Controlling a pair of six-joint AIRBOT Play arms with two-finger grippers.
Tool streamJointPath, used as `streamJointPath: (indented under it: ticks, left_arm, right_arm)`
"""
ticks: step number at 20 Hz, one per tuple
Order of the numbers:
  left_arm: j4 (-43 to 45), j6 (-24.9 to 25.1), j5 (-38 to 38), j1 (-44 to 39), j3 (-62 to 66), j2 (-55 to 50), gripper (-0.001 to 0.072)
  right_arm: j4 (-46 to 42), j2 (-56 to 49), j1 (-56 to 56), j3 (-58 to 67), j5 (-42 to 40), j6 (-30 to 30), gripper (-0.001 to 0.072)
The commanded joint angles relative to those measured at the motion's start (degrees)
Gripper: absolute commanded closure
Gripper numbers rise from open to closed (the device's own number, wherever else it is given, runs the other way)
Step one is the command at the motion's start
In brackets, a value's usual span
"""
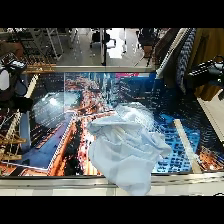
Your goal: Fold the clothes and pants, and hang the long-sleeved shirts on hangers.
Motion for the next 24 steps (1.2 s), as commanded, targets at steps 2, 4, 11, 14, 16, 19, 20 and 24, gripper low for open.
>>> streamJointPath:
  ticks: [2,4,11,14,16,19,20,24]
  left_arm:
    - [0.0,0.0,0.0,0.1,0.0,0.0,0.0245]
    - [0.0,0.0,0.0,0.1,0.0,0.0,0.0245]
    - [0.0,0.0,1.2,0.1,0.0,0.0,0.0245]
    - [-0.4,0.0,1.7,0.0,0.0,-0.4,0.0245]
    - [-0.4,0.0,1.9,0.0,0.0,-0.8,0.0245]
    - [-1.6,-0.2,3.1,0.1,0.0,-2.1,0.0244]
    - [-2.4,-2.1,3.0,0.1,0.0,-2.7,0.024]
    - [-9.4,-12.3,2.6,0.0,-0.5,-4.0,0.024]
  right_arm:
    - [0.0,0.0,0.1,0.0,0.0,0.0,0.0685]
    - [0.0,0.0,0.1,0.0,0.0,0.0,0.0685]
    - [0.0,0.0,0.1,0.0,0.0,0.0,0.0685]
    - [0.0,0.0,0.1,0.0,0.0,0.0,0.0685]
    - [0.3,0.0,0.1,0.0,-0.4,0.0,0.0685]
    - [5.9,0.0,0.1,0.0,-5.2,0.9,0.0685]
    - [7.0,0.0,0.1,0.0,-5.9,0.9,0.0685]
    - [13.2,0.1,0.1,0.0,-8.3,1.0,0.0685]
